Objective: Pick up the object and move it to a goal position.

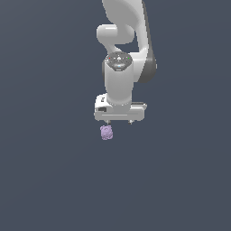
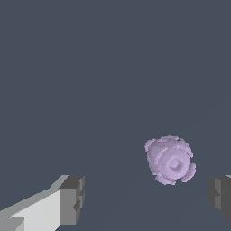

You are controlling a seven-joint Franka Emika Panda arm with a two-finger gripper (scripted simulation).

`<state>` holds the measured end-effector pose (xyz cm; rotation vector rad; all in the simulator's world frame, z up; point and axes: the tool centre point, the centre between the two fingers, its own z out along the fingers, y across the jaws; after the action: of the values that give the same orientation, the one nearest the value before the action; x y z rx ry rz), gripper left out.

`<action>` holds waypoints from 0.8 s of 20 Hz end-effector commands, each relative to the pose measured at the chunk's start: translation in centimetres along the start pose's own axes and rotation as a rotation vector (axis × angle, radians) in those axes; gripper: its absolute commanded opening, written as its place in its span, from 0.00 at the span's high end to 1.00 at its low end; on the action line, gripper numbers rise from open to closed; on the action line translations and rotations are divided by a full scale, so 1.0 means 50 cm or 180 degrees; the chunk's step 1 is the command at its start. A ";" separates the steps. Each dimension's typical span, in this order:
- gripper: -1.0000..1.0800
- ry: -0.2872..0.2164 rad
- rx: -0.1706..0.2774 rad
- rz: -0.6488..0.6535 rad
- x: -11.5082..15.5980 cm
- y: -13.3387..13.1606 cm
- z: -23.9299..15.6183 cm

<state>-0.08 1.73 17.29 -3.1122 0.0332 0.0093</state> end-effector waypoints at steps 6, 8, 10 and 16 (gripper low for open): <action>0.04 0.0016 -0.0033 -0.0007 0.005 0.004 -0.015; 0.04 0.0026 -0.0056 -0.0013 0.008 0.007 -0.026; 0.04 0.0032 -0.0069 -0.0018 0.010 0.010 -0.031; 0.04 0.0032 -0.0067 -0.0011 0.010 0.009 -0.032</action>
<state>0.43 1.24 18.84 -3.1334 0.0270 -0.0063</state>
